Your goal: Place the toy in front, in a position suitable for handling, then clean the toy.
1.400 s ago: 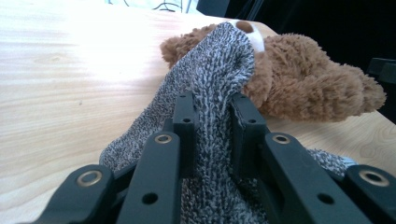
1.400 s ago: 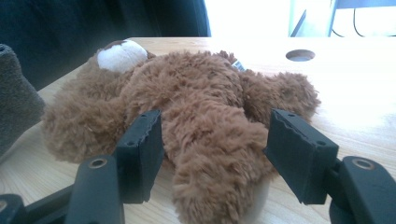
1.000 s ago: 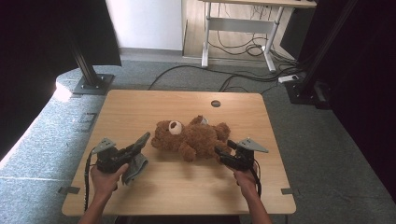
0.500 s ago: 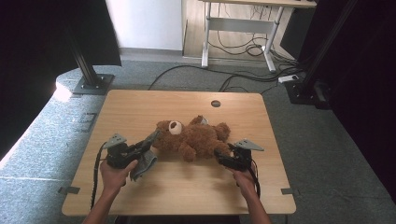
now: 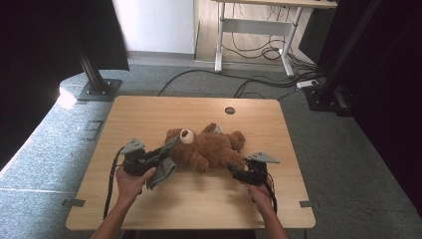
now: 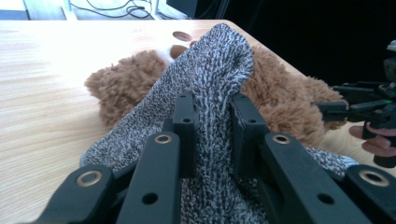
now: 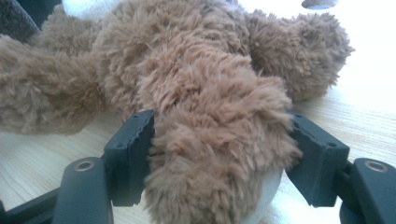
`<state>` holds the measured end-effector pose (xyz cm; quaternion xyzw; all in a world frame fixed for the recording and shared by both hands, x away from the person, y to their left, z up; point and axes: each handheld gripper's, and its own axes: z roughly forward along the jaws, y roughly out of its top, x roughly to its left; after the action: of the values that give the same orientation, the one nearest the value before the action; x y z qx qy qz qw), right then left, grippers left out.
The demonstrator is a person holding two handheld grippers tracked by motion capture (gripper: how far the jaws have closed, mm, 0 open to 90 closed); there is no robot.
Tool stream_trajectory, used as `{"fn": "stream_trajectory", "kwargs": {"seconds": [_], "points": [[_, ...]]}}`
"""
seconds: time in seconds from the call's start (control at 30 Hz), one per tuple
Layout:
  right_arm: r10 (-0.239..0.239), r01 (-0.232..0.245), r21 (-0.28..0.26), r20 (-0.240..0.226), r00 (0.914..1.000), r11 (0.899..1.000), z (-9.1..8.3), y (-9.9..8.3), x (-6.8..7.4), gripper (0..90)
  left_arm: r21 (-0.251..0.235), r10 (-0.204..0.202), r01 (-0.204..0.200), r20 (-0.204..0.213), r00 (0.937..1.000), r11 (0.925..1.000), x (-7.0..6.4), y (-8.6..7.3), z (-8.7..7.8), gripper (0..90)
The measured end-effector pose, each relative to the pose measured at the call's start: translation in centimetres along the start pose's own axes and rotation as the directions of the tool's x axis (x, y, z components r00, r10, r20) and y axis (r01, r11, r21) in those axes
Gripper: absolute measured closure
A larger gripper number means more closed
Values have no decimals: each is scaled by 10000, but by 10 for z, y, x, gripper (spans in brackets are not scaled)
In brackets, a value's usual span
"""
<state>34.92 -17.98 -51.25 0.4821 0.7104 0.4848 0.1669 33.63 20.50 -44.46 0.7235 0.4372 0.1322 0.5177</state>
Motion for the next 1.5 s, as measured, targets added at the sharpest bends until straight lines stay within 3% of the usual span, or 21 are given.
{"fn": "stream_trajectory", "kwargs": {"seconds": [0.8,1.0,1.2,1.5], "points": [[232,-235,475,83,9997,9986,6,-7,-3,310,99,303,-308,477,9984,9995,-22,13,27,745],[233,-237,579,82,9997,9980,6,-8,-3,334,98,587,-595,664,9961,9982,-31,22,37,744],[313,-313,596,-1,9995,9977,6,-10,-3,366,175,747,-764,840,9937,9969,-40,33,51,744],[357,-350,507,-130,9993,9981,6,-13,-4,462,473,1101,-1187,1551,9817,9918,-63,46,89,744]]}}
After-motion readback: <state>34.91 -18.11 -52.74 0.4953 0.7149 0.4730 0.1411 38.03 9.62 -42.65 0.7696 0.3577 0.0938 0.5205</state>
